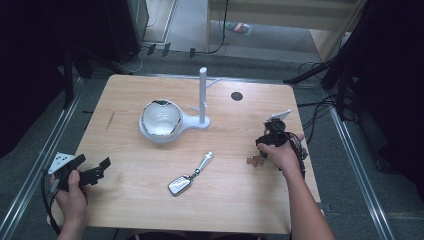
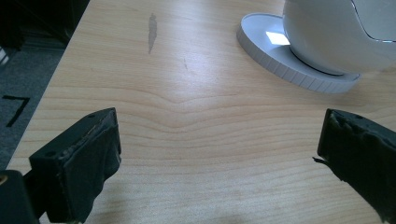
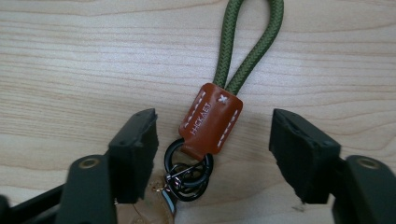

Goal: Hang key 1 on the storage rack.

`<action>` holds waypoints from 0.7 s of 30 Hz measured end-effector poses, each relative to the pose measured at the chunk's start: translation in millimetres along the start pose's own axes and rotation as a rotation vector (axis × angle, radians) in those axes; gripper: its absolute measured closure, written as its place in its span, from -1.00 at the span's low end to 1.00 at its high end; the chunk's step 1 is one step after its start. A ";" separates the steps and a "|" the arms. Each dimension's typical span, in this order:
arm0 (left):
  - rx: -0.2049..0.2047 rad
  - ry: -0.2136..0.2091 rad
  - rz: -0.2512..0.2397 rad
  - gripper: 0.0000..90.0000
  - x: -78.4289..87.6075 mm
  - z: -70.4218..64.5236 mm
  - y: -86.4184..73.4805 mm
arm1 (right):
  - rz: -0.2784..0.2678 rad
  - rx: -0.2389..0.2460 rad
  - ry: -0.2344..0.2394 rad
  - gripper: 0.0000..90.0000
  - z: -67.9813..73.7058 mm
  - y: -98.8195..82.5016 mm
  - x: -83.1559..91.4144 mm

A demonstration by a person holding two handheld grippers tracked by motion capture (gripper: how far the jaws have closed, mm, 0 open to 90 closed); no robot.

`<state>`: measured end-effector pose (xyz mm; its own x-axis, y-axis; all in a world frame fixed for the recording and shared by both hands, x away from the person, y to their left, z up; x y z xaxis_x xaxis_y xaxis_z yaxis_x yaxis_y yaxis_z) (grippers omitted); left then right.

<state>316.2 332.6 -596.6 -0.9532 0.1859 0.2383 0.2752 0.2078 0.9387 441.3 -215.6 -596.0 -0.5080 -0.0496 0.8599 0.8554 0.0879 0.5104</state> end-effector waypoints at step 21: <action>0.005 0.000 0.007 -1.00 -0.6 0.2 -0.6 | 0.090 -0.119 -0.003 0.28 1.0 0.5 -4.6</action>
Point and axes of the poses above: each handheld gripper's, and its own axes: x roughly backward along the jaws, y roughly out of its top, z roughly to its left, the point moved 10 cm from there along -x, roughly forward along the jaws, and after that the axes turned 13 degrees about -z, right-handed, at the moved point
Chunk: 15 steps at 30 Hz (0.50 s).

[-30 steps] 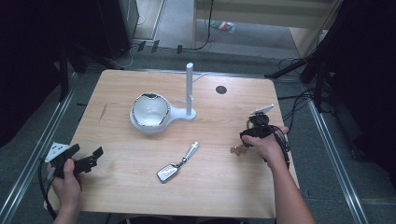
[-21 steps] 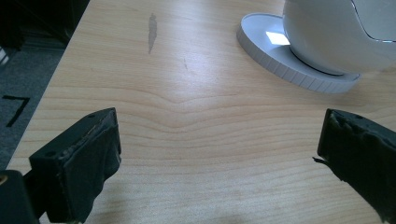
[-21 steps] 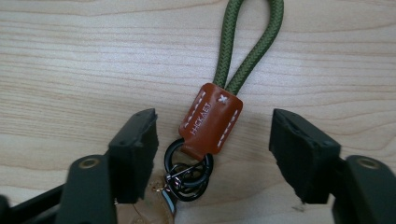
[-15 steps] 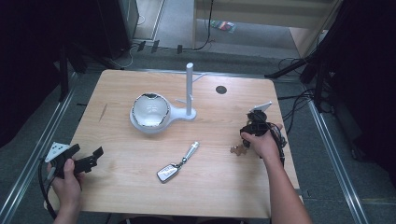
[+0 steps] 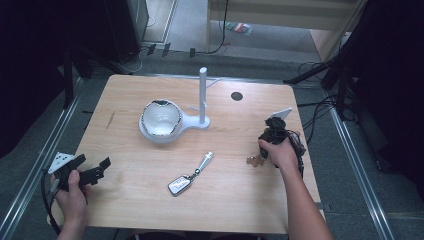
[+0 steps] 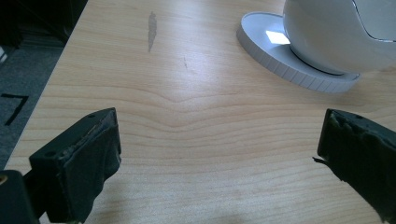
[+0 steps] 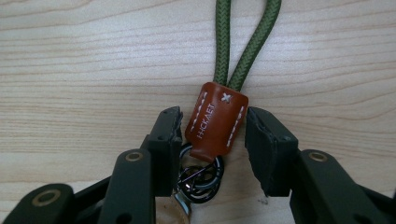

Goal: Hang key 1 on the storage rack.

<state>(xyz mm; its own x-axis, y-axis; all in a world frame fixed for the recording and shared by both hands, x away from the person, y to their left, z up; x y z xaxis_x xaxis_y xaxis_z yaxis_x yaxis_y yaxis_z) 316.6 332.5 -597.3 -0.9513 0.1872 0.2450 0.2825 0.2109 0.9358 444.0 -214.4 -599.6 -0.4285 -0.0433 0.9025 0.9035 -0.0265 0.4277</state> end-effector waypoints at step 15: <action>0.000 -0.005 0.002 -1.00 -0.1 -0.1 -0.1 | 0.001 0.027 -0.047 0.54 -1.7 -3.1 -0.6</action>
Point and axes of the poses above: each handheld gripper's, and its own axes: x roughly backward along the jaws, y roughly out of its top, z roughly to its left, the point moved 10 cm from there along -x, roughly forward along the jaws, and after that the axes turned 13 degrees about -z, right-handed, at the moved point
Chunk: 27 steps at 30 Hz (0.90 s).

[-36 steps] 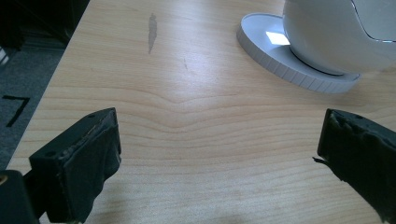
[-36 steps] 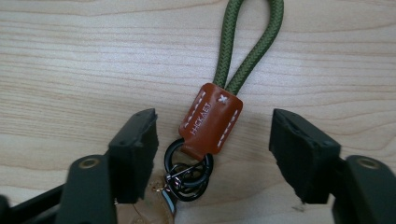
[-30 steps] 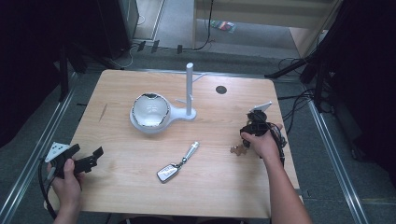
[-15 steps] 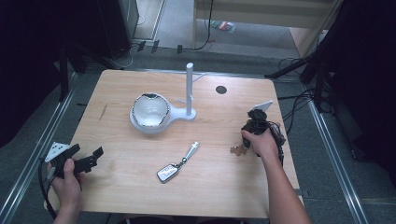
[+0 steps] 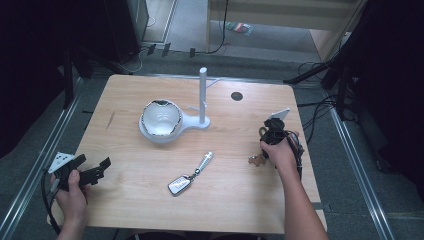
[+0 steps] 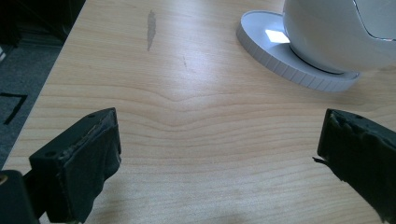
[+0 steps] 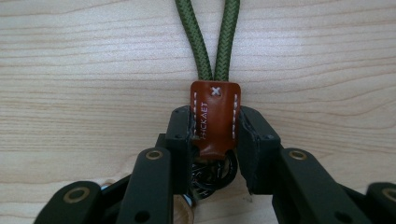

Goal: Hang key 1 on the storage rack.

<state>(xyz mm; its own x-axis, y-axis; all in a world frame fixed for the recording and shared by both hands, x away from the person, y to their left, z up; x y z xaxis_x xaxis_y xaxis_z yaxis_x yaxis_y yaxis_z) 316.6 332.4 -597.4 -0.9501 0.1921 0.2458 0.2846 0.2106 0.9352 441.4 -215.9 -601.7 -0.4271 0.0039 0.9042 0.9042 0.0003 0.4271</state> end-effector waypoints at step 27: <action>-0.008 -0.001 0.000 -1.00 0.0 -0.4 -0.1 | -0.451 0.018 0.176 0.58 6.8 11.7 61.4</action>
Point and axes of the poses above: each handheld gripper's, and its own axes: x roughly backward along the jaws, y roughly out of its top, z roughly to its left, the point moved 10 cm from there along -x, roughly forward along the jaws, and after that the axes turned 13 degrees about -z, right-handed, at the moved point
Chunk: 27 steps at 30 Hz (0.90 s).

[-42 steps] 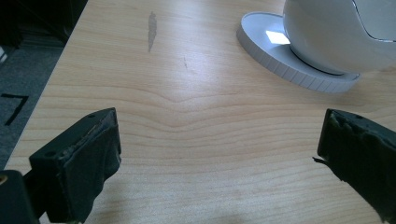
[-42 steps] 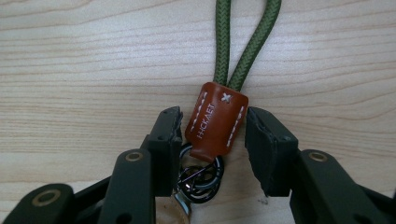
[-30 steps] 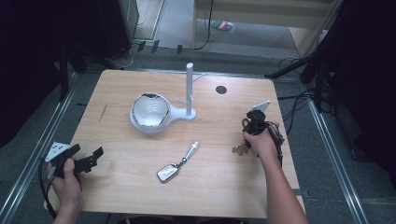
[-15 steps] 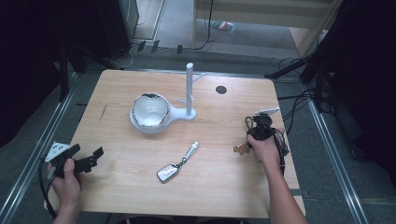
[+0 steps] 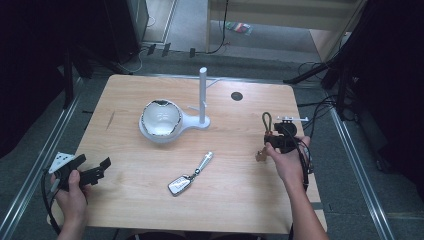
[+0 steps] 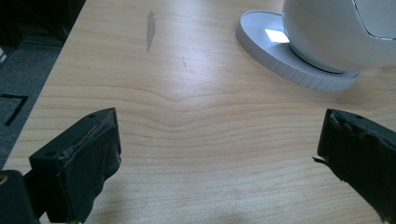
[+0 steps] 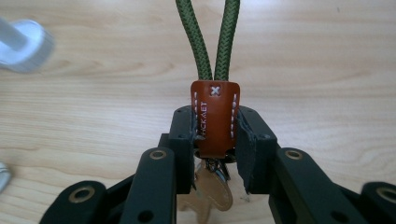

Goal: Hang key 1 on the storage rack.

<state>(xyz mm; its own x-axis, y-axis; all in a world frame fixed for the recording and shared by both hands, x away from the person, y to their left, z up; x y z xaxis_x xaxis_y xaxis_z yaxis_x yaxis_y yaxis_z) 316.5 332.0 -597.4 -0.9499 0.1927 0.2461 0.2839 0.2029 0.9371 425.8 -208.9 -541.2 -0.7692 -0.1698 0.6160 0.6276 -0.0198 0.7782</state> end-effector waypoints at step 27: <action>-0.003 -0.004 -0.002 -1.00 -0.1 -0.7 0.1 | -0.263 0.081 0.216 0.57 87.9 67.9 41.8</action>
<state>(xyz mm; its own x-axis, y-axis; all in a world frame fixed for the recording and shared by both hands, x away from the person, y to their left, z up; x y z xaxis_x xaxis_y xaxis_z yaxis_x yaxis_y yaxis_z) 316.6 331.3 -597.2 -0.9499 0.1960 0.2436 0.2820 0.2006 0.9382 425.7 -130.8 -451.9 -0.8545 -0.3742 0.3602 0.3933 -0.0133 0.9193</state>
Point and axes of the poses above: each handheld gripper's, and its own axes: x roughly backward along the jaws, y roughly out of its top, z roughly to its left, the point moved 10 cm from there along -x, roughly forward along the jaws, and after that the axes turned 13 degrees about -z, right-handed, at the moved point
